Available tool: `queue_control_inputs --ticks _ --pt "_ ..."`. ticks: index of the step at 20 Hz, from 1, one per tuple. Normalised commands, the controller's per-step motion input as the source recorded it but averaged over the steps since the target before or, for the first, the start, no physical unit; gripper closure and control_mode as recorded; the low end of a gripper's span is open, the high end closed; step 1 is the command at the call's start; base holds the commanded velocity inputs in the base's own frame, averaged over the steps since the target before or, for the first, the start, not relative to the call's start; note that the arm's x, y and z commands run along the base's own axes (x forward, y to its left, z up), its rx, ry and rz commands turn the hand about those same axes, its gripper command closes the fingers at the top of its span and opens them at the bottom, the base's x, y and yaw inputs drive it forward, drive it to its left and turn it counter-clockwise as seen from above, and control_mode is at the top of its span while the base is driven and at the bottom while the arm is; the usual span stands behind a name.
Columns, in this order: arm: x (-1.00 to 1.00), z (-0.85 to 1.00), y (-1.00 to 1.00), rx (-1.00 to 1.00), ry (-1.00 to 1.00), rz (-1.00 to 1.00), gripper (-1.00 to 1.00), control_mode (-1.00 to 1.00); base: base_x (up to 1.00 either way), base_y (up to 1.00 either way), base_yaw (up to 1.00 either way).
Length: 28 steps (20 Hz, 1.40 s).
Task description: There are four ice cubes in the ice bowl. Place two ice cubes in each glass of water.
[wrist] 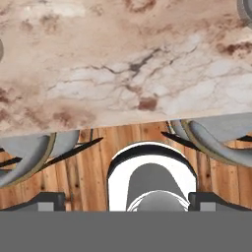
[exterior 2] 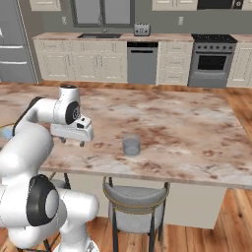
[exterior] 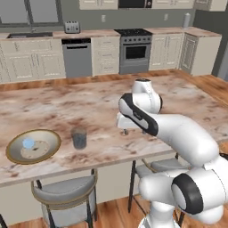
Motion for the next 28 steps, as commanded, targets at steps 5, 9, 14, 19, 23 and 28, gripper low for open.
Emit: queue_control_inputs --ticks 5,9,14,19,23,28 --pt "0.00 0.00 0.00 0.00 0.00 0.00 -1.00 1.00 0.05 1.00 -0.01" --pt "0.00 0.00 0.00 0.00 0.00 0.00 -1.00 1.00 -0.06 0.95 -0.01" --pt "0.00 0.00 0.00 0.00 0.00 0.00 -1.00 1.00 0.44 0.88 0.00" --pt "0.00 0.00 0.00 0.00 0.00 0.00 -1.00 1.00 0.12 0.16 0.00" --pt "0.00 0.00 0.00 0.00 0.00 0.00 -1.00 1.00 0.00 0.00 0.00" --pt "0.00 0.00 0.00 0.00 0.00 0.00 -1.00 1.00 0.00 0.00 0.00"
